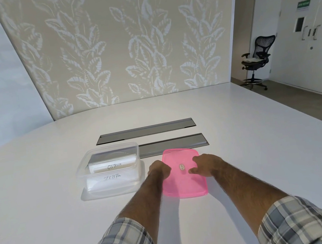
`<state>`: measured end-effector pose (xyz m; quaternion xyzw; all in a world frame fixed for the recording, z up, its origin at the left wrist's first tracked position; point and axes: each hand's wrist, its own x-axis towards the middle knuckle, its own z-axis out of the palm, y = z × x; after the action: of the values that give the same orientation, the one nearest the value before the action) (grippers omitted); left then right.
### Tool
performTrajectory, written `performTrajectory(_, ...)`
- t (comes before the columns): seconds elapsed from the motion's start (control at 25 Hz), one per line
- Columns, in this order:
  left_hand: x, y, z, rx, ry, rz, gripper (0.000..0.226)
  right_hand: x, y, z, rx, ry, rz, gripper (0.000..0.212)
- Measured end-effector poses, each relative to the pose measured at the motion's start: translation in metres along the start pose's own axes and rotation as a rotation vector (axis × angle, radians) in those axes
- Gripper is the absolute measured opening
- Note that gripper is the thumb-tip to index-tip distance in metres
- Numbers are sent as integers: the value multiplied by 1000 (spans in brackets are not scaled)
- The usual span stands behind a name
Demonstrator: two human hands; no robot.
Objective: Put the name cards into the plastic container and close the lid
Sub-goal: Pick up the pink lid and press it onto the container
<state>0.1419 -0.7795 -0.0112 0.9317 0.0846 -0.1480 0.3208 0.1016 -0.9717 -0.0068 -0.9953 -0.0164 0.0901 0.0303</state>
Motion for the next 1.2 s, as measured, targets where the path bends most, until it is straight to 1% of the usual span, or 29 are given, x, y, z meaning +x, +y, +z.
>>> performTrajectory(0.08,2,-4,-1,-249,-1,-13,10,0,0,0,33,-8,14,59)
performTrajectory(0.12,0,-6,-3,-365,-1,-33,8,0,1,0,48,-13,19,61)
performTrajectory(0.2,-1,-7,-5,-532,-14,-67,16,-2,0,0,61,-21,18,63)
performTrajectory(0.24,-4,-7,-6,-606,-33,-75,15,-2,-1,-1,55,-23,21,63)
performTrajectory(0.32,-12,-2,-13,-734,-87,-80,11,-4,-2,-5,3,27,34,61)
performTrajectory(0.36,-15,0,-16,-761,-109,-71,8,-6,-3,-9,-26,84,43,59)
performTrajectory(0.4,-17,1,-20,-766,-130,-58,8,-7,-5,-15,-37,151,53,58)
performTrajectory(0.48,-19,1,-30,-712,-178,-30,20,-6,-6,-28,1,269,79,57)
performTrajectory(0.56,-23,-1,-44,-640,-225,24,26,-3,-6,-43,100,316,128,54)
performTrajectory(0.64,-27,-3,-59,-596,-255,90,28,1,-3,-56,261,292,162,55)
performTrajectory(0.72,-31,-5,-73,-569,-276,152,29,5,-3,-61,430,243,146,54)
performTrajectory(0.84,-37,-4,-90,-532,-291,212,30,10,-10,-64,619,229,113,35)
performTrajectory(0.92,-41,-6,-100,-502,-266,236,28,12,-16,-66,796,265,120,21)
performTrajectory(1.0,-43,-9,-110,-461,-237,270,26,14,-21,-68,945,303,148,15)
performTrajectory(1.08,-42,-9,-120,-425,-184,299,22,17,-26,-71,1022,332,173,18)
performTrajectory(1.2,-42,-13,-136,-426,-11,291,14,18,-37,-80,1096,387,177,26)
